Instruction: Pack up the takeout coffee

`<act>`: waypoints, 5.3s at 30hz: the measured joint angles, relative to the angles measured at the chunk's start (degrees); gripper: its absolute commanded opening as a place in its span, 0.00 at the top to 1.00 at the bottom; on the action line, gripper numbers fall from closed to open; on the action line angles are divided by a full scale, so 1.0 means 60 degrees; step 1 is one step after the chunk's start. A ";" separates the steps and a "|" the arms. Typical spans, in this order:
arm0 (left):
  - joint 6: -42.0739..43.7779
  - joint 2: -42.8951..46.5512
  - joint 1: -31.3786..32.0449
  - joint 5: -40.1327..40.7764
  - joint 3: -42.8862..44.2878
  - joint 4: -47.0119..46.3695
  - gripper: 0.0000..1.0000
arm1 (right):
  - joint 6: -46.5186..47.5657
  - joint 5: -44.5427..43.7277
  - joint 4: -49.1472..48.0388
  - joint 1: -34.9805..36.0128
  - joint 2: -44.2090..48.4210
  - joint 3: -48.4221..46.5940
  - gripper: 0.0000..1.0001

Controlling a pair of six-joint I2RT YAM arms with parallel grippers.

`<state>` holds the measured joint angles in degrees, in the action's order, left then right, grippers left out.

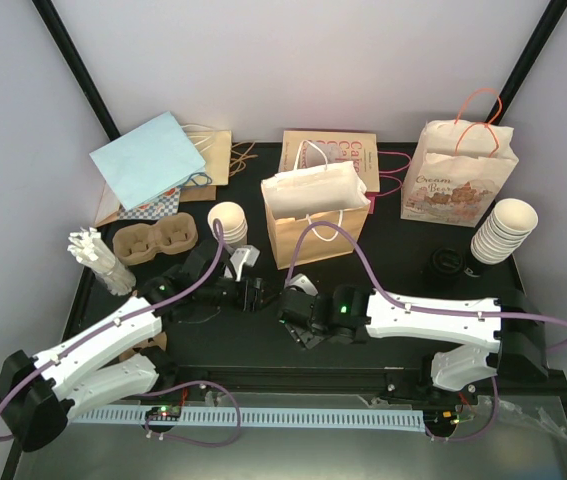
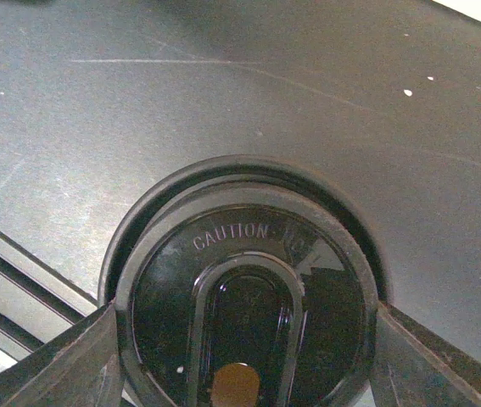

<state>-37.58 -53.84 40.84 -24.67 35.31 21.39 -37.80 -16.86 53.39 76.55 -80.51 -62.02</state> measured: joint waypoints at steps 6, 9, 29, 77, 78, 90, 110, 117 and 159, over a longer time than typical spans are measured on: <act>0.0270 0.0514 -0.0208 0.0670 0.0076 0.0736 0.01 | 0.0073 -0.0372 0.0364 -0.0051 0.0382 0.0000 0.28; 0.0324 0.0922 -0.0306 0.1144 0.0200 0.1122 0.01 | 0.0153 -0.0481 0.0433 -0.0182 0.0729 0.0000 0.29; -0.0015 -0.1377 -0.0612 0.3785 0.5289 0.2699 0.01 | 0.0678 -0.0809 0.0984 -0.2164 0.3537 0.0648 0.31; -0.0160 -0.3027 -0.0783 0.4433 0.6838 0.5020 0.98 | 0.2681 0.0011 0.1716 -0.2178 0.2900 -0.6390 0.41; -0.0186 -0.2852 -0.0747 0.4401 0.6710 0.5016 0.98 | 0.2754 0.0047 0.1603 -0.2178 0.2983 -0.6091 0.41; -0.0867 -0.1821 -0.0138 0.4080 0.5490 0.4335 0.97 | 0.3198 0.0761 0.1129 -0.2178 0.3785 -0.3253 0.44; 0.0903 -0.1013 0.0208 0.4142 0.5643 0.4324 0.11 | 0.3541 0.1679 0.1672 -0.2175 0.3228 -0.3300 0.44; 0.3446 -0.0962 0.0127 0.4142 0.6914 0.4601 0.02 | 0.3544 0.1847 0.2051 -0.2175 0.3224 -0.3297 0.44; 0.9526 -0.3246 0.0790 -0.0073 0.7854 0.5490 0.98 | 0.3209 0.1719 0.2656 -0.2149 0.3548 -0.2827 0.47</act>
<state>19.57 -73.32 45.58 -25.10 82.43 54.33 -18.55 -6.55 69.32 63.66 -59.22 -78.98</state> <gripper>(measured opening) 0.026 0.728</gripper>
